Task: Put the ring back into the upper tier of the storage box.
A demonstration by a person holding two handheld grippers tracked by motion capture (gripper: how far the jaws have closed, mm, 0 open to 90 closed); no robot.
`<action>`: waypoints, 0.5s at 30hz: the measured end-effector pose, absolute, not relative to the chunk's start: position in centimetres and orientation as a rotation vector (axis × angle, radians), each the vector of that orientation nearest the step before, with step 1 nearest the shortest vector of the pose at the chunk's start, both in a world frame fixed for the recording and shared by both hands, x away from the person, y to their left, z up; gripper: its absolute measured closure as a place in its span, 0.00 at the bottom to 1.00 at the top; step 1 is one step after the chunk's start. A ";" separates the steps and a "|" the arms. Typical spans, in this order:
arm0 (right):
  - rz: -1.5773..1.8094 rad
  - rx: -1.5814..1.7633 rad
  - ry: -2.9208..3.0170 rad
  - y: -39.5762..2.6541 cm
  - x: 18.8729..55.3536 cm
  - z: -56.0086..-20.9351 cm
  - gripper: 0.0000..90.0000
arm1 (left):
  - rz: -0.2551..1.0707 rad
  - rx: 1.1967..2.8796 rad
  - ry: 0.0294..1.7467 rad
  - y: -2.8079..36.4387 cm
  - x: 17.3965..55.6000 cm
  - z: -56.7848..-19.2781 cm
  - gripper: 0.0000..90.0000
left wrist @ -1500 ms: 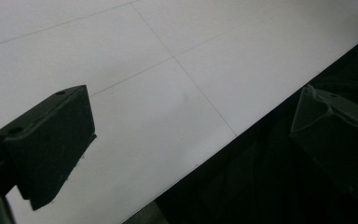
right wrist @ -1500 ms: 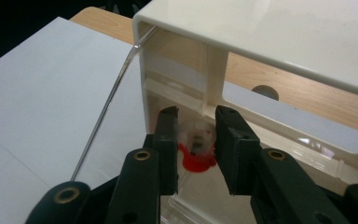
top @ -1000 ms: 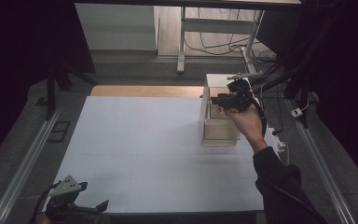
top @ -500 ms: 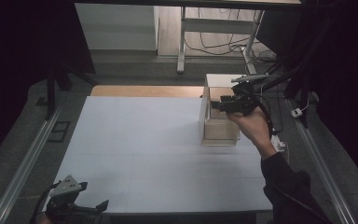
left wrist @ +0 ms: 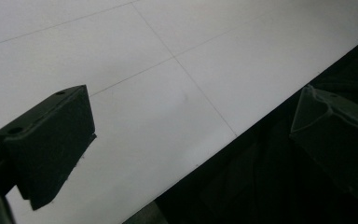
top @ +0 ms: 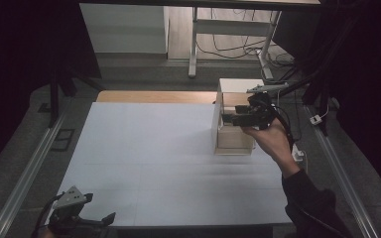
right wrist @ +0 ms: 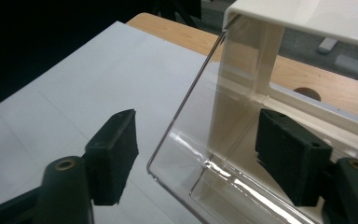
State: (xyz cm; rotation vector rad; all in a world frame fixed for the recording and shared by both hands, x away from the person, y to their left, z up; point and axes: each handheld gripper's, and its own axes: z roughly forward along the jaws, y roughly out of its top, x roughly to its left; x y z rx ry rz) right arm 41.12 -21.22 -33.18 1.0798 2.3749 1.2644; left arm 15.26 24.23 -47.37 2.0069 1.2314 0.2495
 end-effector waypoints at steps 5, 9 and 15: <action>1.256 1.060 2.387 -21.2 40.6 -33.3 0.26 | 0.250 2.007 1.231 24.2 15.3 -47.4 0.00; 1.262 1.048 2.390 -21.3 40.1 -33.4 0.23 | 0.249 2.009 1.231 24.2 15.3 -47.4 0.00; 1.262 1.019 2.402 -21.5 39.1 -33.3 0.19 | 0.249 2.009 1.231 24.2 15.3 -47.4 0.00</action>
